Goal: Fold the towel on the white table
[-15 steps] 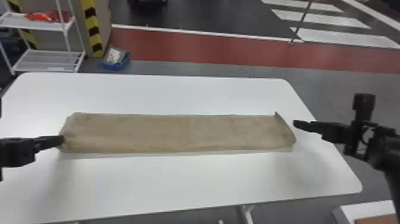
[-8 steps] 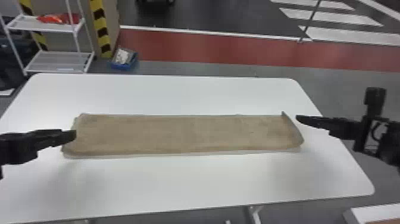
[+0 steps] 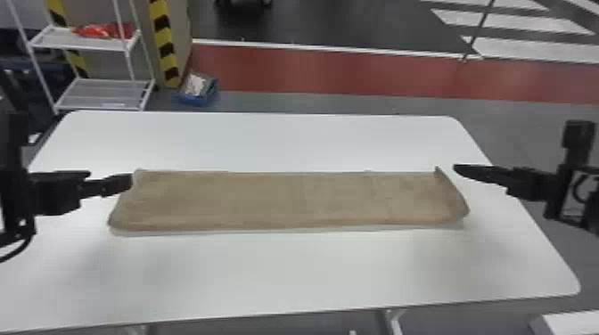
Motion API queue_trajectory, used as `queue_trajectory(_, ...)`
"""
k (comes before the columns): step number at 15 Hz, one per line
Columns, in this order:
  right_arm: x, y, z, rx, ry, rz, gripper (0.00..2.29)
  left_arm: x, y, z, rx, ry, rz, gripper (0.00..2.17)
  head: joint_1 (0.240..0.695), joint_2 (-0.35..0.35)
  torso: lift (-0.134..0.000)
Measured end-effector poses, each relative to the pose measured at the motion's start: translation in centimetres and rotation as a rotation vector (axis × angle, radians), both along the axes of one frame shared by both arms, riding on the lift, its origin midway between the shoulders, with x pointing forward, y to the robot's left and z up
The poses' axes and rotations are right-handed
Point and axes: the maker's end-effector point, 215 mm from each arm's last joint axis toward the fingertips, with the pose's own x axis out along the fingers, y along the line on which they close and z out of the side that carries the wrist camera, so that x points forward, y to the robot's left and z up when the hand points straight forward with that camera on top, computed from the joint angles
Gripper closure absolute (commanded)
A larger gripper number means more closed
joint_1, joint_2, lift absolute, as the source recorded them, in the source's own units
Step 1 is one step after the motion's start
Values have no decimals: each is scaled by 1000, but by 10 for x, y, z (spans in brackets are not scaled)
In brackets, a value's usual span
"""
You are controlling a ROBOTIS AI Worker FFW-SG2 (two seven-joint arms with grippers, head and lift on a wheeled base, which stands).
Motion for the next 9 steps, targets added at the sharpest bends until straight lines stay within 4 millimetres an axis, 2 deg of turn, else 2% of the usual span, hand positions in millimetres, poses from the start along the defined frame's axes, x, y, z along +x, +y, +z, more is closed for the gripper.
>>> queue_trajectory(4,2,5,-1,5,26,4,380,22,-16,-6,33,24,-11,167,695,-132,-120)
queue_trajectory(9,0,-7,0,-14,49,-3,380,29,-14,-22,44,101,-3,164,695,-140,-120)
